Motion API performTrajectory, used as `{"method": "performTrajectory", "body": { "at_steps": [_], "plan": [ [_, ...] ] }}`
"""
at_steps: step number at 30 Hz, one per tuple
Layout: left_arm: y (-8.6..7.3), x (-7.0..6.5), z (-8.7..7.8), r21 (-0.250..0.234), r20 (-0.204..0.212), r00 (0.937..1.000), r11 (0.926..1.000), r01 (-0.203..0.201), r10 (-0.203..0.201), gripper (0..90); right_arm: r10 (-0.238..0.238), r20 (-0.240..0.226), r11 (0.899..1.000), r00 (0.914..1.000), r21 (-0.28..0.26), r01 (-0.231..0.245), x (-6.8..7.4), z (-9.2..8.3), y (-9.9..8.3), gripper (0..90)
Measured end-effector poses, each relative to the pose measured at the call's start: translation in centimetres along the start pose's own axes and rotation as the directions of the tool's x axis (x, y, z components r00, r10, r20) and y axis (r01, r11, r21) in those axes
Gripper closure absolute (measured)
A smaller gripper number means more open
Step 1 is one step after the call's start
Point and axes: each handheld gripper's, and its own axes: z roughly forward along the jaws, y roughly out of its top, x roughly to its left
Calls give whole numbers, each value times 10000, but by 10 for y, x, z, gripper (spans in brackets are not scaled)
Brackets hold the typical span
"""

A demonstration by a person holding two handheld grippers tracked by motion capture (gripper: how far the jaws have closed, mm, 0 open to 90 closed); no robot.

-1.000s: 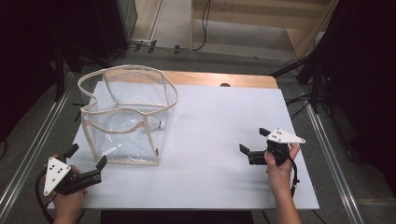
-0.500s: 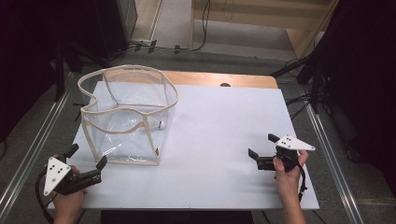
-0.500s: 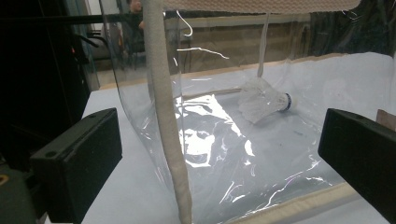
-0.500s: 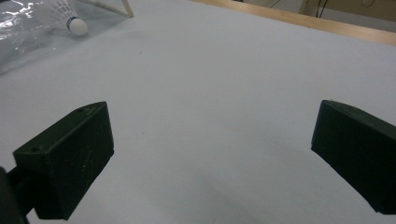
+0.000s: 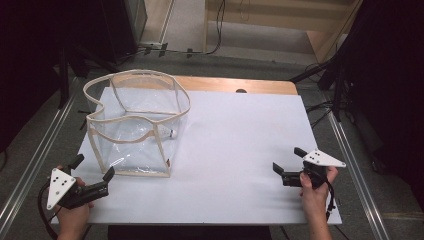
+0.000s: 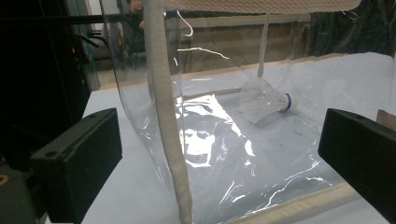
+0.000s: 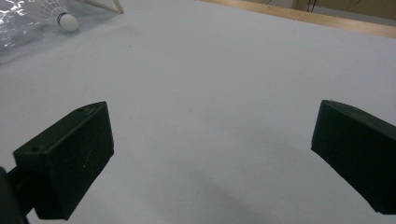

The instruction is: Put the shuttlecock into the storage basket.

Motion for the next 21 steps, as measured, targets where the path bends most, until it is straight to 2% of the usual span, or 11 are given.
{"method": "performTrajectory", "body": {
  "at_steps": [21],
  "plan": [
    [0, 0, 0, -41, 13, 10000, 10000, 49, -49, 3, 265, 303, 9991, 9992, -324, -255, -12, -15, -12, 0]
  ]
}}
